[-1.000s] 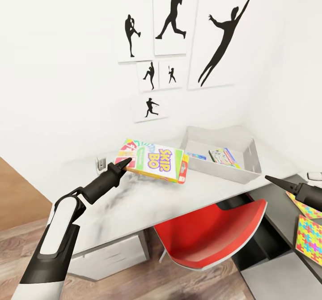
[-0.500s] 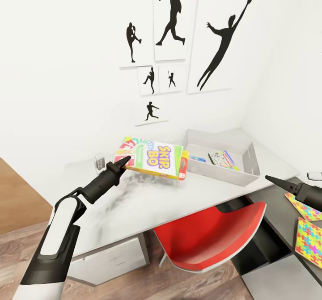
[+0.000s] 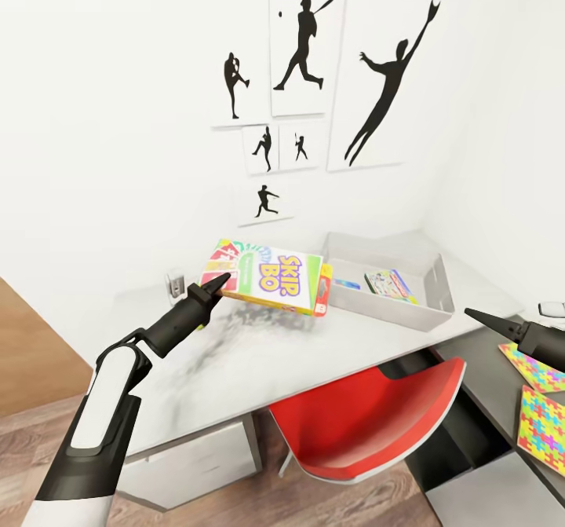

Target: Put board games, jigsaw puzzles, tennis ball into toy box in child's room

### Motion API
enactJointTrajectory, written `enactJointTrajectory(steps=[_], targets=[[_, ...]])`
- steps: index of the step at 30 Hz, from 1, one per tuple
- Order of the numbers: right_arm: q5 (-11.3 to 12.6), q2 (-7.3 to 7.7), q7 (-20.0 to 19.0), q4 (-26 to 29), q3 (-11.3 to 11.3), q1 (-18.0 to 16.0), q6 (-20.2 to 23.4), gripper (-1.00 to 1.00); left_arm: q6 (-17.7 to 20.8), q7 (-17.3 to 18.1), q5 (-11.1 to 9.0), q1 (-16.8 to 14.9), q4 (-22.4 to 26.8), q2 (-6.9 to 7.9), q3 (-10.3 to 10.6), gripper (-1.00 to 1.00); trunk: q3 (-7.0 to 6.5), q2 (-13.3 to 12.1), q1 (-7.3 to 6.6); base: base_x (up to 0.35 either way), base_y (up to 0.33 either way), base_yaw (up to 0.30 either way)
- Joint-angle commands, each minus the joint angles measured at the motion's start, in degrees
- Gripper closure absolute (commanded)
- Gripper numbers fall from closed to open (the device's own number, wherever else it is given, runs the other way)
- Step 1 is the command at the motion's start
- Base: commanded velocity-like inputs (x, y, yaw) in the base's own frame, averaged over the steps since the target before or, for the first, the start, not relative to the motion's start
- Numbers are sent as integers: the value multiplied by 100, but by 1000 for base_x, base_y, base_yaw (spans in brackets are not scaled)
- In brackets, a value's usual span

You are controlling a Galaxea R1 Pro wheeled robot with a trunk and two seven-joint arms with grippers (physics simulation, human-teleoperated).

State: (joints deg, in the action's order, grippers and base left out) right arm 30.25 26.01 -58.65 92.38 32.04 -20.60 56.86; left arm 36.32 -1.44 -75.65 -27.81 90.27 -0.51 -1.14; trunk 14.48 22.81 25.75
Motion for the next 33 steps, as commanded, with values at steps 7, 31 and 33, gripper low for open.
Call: enactJointTrajectory(steps=[7,31,33], targets=[[-11,5,-23,0,4,-6,19,-100,40,-86,-18,-5,0,-6,-21,100,-55,11,4,0,0,0],[-5,-3,-41,0,17,10,-75,-100,27,-129,14,-12,-53,-36,-3,100,-174,11,4,1,-1,0],[-4,-11,-46,0,14,10,-76,-100,23,-121,14,-11,-56,-36,-5,100,-175,11,4,62,-65,0]])
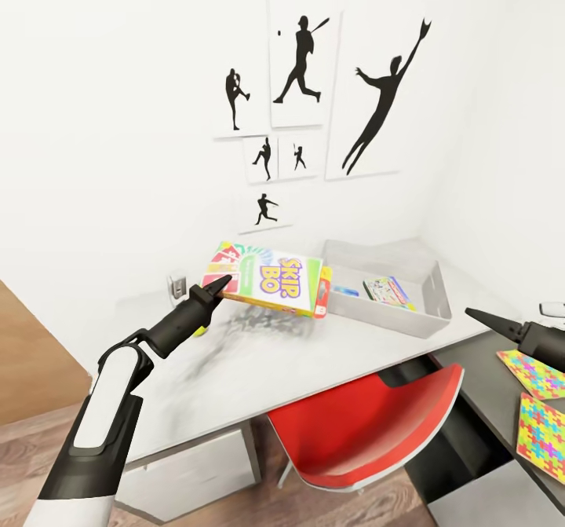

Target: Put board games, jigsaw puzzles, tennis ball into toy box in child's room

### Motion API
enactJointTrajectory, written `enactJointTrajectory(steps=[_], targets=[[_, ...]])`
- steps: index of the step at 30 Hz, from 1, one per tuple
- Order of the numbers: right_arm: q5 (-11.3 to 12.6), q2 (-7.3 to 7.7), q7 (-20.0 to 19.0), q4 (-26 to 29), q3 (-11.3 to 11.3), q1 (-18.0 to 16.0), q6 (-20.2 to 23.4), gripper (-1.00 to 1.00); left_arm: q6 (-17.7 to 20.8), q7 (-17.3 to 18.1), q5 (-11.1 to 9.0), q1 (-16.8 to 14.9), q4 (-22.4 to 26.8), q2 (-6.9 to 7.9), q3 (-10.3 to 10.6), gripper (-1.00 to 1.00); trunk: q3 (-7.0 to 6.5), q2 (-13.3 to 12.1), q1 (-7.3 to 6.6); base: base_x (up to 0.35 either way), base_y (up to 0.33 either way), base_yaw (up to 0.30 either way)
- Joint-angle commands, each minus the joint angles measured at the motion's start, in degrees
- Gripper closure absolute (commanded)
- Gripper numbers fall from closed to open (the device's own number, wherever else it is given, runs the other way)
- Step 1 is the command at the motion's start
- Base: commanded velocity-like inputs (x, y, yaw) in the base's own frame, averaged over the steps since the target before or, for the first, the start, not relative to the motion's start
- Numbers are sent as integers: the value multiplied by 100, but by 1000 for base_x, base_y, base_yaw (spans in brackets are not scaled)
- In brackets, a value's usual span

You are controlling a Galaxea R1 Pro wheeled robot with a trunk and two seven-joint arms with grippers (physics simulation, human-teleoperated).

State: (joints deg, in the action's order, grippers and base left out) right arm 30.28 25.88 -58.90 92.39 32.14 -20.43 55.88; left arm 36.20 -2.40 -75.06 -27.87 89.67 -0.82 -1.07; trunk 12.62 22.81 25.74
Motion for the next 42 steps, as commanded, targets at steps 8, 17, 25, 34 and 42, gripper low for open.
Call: enactJointTrajectory(steps=[8,17,25,34,42], targets=[[-5,-14,-41,-1,7,-5,28,-100,23,-5,-48,23,-1,2,-22,100,10,11,4,160,-182,0],[-5,-16,-41,-1,-16,1,28,-100,19,-4,-50,41,-2,3,-31,100,10,11,4,183,-216,0],[-7,-19,-25,-1,1,4,17,-100,19,-13,-52,52,-2,0,-35,100,10,11,4,30,-35,0],[-5,-21,-20,-1,5,4,10,-100,19,-15,-49,53,-2,-4,-33,100,10,11,4,6,-50,0],[-5,-22,-23,-1,8,11,4,-100,-19,-15,-45,54,-2,-5,-23,100,10,11,4,1,-234,-1]])
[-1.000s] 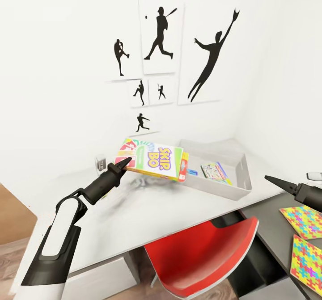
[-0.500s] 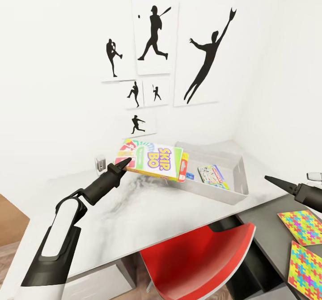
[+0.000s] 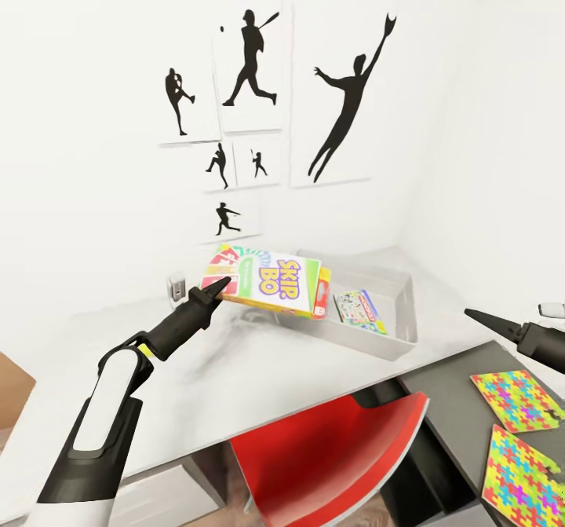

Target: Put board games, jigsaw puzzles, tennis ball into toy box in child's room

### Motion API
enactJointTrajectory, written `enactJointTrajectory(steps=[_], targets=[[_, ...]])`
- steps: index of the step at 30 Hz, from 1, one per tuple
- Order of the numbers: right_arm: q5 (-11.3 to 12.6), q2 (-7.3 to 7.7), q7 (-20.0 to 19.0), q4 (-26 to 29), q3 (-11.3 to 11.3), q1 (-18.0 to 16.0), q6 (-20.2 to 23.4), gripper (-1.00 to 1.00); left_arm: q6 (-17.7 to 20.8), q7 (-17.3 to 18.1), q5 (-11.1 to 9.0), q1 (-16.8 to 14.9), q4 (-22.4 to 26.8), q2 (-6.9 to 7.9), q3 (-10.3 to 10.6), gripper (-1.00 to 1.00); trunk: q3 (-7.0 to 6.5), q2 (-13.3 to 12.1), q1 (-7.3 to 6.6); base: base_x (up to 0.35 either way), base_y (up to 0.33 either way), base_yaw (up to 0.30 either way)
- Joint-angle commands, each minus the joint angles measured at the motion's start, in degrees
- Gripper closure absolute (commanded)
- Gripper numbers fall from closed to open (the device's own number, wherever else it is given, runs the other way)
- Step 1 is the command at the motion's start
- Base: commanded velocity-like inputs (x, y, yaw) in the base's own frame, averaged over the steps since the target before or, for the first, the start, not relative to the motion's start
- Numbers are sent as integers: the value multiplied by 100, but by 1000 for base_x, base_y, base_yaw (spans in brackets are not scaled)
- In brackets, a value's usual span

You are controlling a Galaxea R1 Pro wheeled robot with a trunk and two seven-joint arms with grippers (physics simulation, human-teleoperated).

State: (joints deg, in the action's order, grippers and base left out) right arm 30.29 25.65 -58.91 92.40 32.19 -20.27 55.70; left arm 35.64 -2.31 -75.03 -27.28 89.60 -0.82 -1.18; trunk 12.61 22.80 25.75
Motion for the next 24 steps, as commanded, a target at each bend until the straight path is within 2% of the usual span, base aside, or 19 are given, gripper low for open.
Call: enactJointTrajectory(steps=[1,7,13,24], targets=[[-6,1,-21,-3,3,-7,21,-100,32,-24,-48,-5,5,-6,-11,100,11,12,4,0,-284,-13],[-6,1,-17,-3,-1,-11,23,-100,18,-23,-51,1,5,-7,-6,100,-6,12,4,10,-174,-72],[-6,1,-21,-3,-2,-12,26,-100,10,-30,-47,1,5,-11,-5,100,-36,12,4,5,-57,-130],[-7,1,-33,-3,21,1,29,-100,2,-33,-40,1,5,-12,-13,100,-68,12,4,126,-89,-69]])
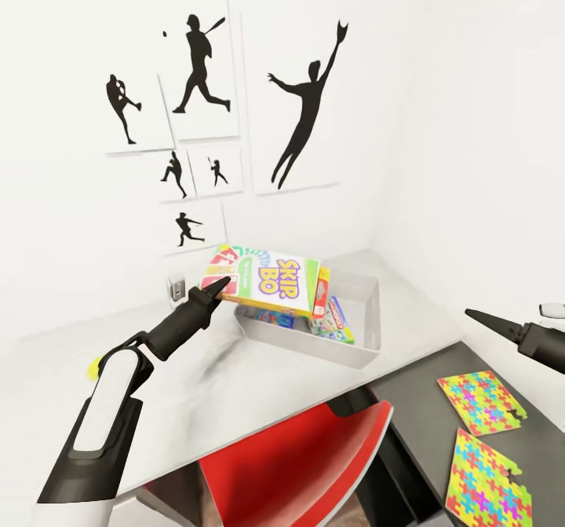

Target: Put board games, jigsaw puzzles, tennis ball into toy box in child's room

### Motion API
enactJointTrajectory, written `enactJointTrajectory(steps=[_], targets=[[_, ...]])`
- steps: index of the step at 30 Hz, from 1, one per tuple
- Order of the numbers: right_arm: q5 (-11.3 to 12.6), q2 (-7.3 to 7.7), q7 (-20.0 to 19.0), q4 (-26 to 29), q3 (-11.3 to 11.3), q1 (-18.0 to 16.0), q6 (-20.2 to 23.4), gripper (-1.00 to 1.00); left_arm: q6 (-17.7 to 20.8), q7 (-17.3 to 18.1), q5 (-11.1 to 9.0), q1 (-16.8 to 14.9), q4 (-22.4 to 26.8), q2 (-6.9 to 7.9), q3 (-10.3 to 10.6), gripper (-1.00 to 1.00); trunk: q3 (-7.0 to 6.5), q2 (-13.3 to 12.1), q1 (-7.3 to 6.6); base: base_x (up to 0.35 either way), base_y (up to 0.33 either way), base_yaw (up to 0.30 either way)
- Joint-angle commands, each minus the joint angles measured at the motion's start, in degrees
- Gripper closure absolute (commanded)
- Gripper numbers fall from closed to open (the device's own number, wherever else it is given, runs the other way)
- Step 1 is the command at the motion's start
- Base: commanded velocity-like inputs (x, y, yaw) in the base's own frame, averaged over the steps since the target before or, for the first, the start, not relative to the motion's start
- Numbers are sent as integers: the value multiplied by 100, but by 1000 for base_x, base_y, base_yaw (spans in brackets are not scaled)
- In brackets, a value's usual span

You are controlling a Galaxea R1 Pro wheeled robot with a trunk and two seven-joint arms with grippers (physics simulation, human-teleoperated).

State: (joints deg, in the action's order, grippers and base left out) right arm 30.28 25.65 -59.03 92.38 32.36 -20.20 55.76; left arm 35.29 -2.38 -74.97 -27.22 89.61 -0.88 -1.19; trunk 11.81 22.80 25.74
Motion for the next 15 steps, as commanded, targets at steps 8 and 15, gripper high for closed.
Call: enactJointTrajectory(steps=[8,15], targets=[[-7,1,-28,-1,6,-8,20,-100,34,-25,-45,-3,-1,-8,-13,100,8,11,4,34,-22,-9],[-6,-5,-44,-1,10,6,16,-100,33,-25,-45,-4,-5,-8,-13,100,7,11,4,9,-6,-2]])
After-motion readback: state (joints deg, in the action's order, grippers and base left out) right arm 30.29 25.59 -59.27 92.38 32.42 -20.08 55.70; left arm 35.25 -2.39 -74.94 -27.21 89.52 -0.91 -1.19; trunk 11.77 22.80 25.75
